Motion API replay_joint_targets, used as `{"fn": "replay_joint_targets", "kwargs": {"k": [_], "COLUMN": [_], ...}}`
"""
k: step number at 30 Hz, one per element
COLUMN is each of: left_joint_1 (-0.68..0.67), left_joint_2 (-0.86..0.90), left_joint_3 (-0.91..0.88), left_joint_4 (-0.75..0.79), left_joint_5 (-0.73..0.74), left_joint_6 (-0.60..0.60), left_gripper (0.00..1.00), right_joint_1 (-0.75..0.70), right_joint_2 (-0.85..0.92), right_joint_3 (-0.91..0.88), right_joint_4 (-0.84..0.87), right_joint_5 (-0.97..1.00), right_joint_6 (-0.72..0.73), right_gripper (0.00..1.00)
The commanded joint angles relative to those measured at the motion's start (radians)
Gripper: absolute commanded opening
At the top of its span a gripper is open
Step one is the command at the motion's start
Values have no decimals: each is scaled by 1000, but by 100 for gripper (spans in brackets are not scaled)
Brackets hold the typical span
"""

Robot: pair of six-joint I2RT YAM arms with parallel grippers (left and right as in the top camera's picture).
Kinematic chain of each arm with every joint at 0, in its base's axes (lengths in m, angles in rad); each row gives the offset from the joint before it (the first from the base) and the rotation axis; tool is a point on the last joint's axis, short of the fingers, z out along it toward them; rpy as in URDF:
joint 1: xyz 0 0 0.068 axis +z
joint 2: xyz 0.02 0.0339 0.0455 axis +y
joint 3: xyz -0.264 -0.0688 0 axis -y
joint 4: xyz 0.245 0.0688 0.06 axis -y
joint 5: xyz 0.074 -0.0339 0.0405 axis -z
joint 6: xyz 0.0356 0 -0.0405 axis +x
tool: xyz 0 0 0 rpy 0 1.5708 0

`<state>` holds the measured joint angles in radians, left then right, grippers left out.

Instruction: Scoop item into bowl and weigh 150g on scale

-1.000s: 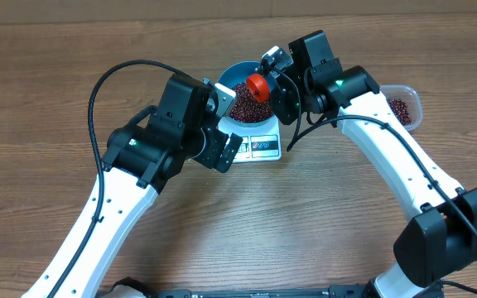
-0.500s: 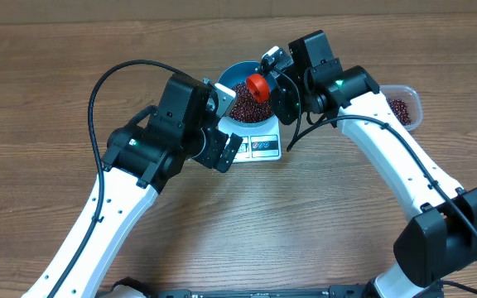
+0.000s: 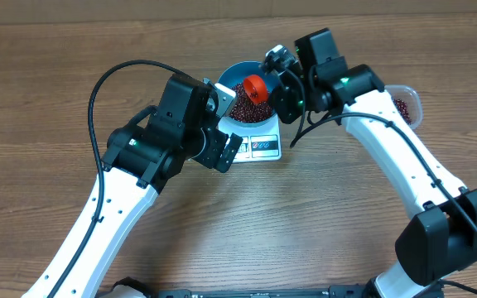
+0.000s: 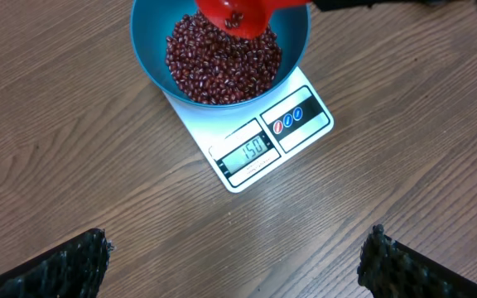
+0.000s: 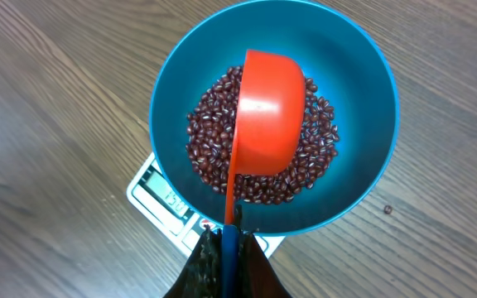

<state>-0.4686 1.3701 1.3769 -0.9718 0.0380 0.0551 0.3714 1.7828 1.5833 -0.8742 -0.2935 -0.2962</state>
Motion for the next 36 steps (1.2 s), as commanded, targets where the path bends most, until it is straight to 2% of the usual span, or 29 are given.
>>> {"fn": "replay_joint_targets", "kwargs": {"k": [1, 14, 22, 29, 32, 36], "left_joint_1": [4, 4, 4, 4, 4, 4], "left_joint_2": [-1, -1, -1, -1, -1, -1], "left_joint_3": [-7, -7, -7, -7, -7, -7], "left_joint_4": [3, 3, 3, 3, 3, 3], "left_joint_5": [4, 4, 4, 4, 4, 4], "left_joint_6": [-10, -10, -10, -10, -10, -10], "left_gripper": [99, 100, 100, 100, 100, 99], "right_joint_1": [-55, -312, -534, -722, -740, -724], "right_joint_2": [-36, -51, -126, -146, -146, -146], "right_joint_3": [28, 28, 28, 24, 13, -13], "right_joint_4": [3, -12, -98, -200, -237, -239], "right_joint_5": [-151, -634, -664, -422, -255, 16], "right_joint_6": [13, 35, 34, 35, 37, 154], "right_gripper": [3, 4, 4, 4, 4, 4]}}
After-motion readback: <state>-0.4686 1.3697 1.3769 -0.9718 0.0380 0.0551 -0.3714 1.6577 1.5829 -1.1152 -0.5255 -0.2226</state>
